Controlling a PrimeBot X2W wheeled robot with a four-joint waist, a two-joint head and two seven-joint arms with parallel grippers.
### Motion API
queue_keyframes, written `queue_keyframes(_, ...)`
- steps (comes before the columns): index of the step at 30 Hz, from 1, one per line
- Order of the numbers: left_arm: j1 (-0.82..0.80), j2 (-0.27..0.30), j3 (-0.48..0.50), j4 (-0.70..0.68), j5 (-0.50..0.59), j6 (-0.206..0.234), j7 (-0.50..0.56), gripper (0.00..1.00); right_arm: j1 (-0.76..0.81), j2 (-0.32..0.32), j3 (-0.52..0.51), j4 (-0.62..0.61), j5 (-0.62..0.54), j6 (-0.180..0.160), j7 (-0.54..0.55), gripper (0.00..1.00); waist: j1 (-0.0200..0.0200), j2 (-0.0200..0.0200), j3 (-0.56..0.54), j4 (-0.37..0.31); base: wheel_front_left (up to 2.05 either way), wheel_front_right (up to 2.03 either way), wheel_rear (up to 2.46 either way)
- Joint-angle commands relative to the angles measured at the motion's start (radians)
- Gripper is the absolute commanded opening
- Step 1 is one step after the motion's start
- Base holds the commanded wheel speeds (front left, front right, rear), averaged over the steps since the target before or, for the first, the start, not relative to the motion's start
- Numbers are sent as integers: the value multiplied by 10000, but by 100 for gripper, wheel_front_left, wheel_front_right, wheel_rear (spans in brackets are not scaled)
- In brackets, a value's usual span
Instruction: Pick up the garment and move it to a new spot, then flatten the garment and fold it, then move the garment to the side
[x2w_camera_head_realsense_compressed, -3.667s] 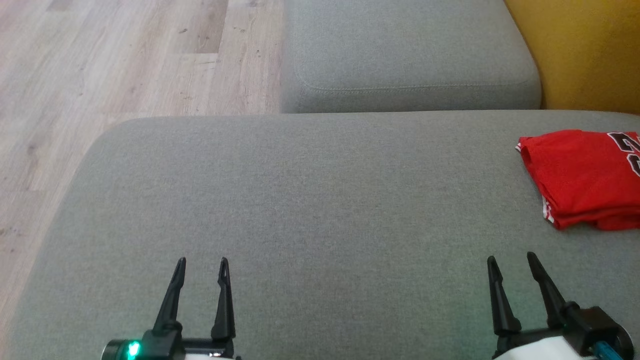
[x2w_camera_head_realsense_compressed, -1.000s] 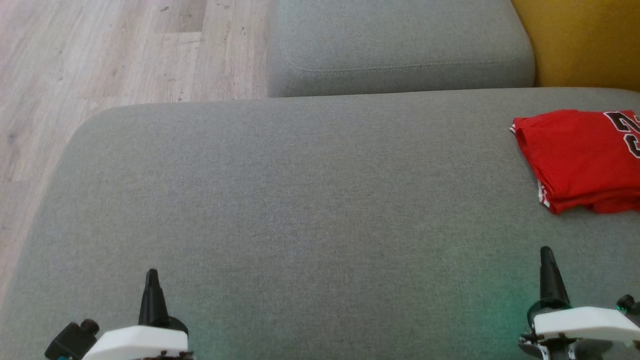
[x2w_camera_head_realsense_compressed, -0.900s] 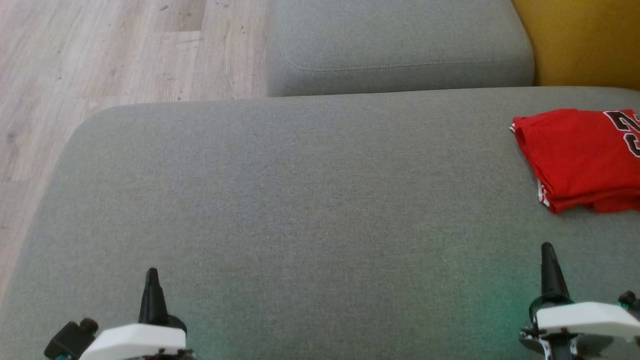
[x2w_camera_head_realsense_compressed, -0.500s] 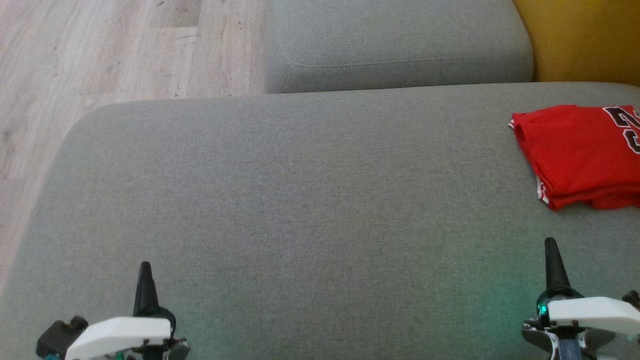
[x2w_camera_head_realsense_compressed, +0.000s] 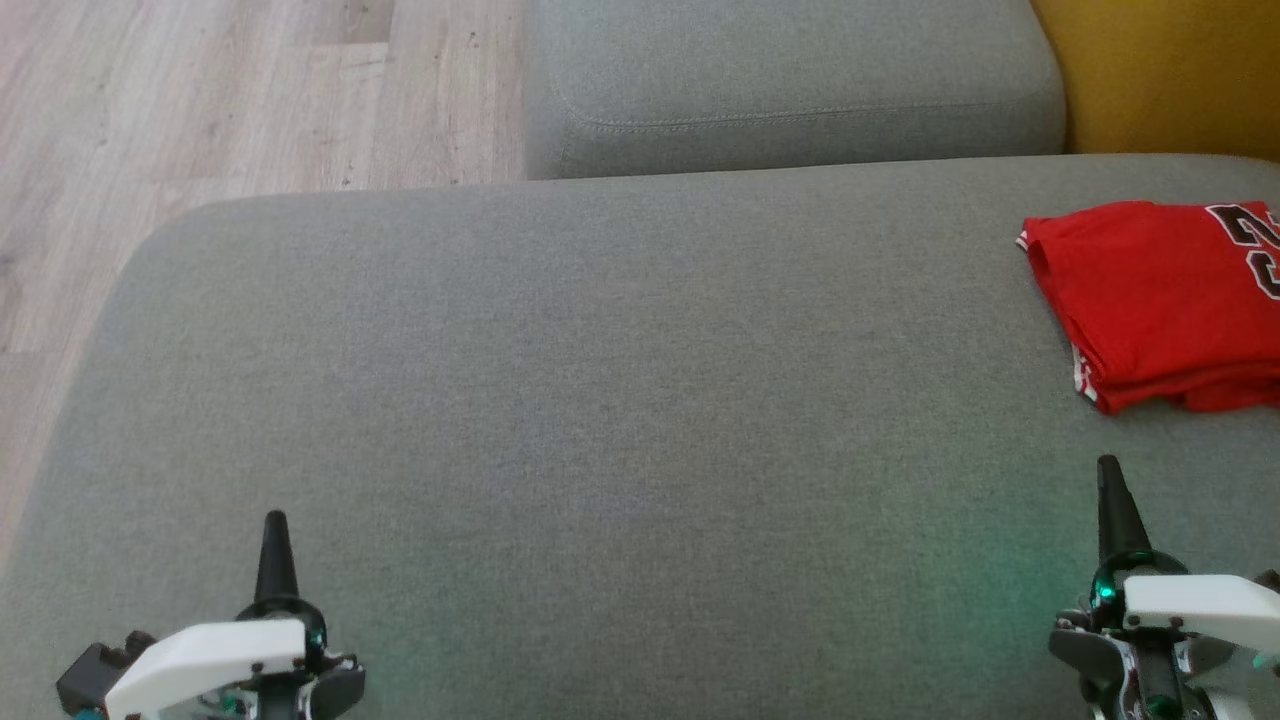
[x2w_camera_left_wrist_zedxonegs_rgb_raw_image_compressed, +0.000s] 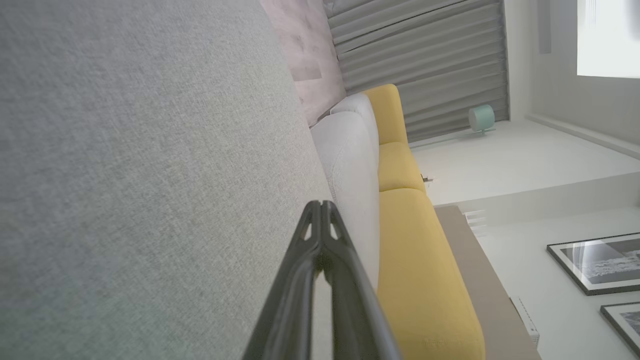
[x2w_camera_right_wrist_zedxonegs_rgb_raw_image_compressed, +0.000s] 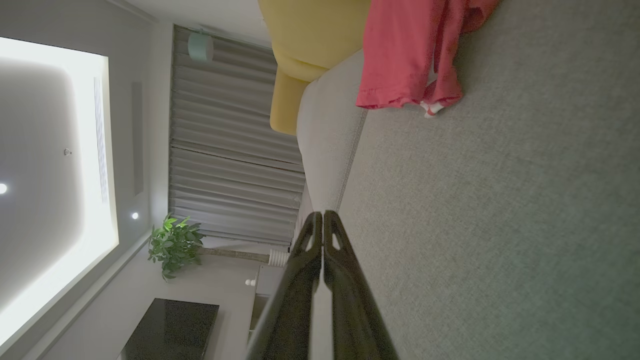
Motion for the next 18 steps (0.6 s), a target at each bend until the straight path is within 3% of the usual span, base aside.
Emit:
queue_keyframes(1,-596,135,442,-248,-311,-114,107,0,-650,-211,110,-294,339,-6,104,0,0,0,11,-6,0,0,0)
queue_keyframes(18,-933,118,923,-128,-2327,-423,625,0,-1069,-207,-94,-193,2394,-7,610,0,0,0,143,-80,0,0,0)
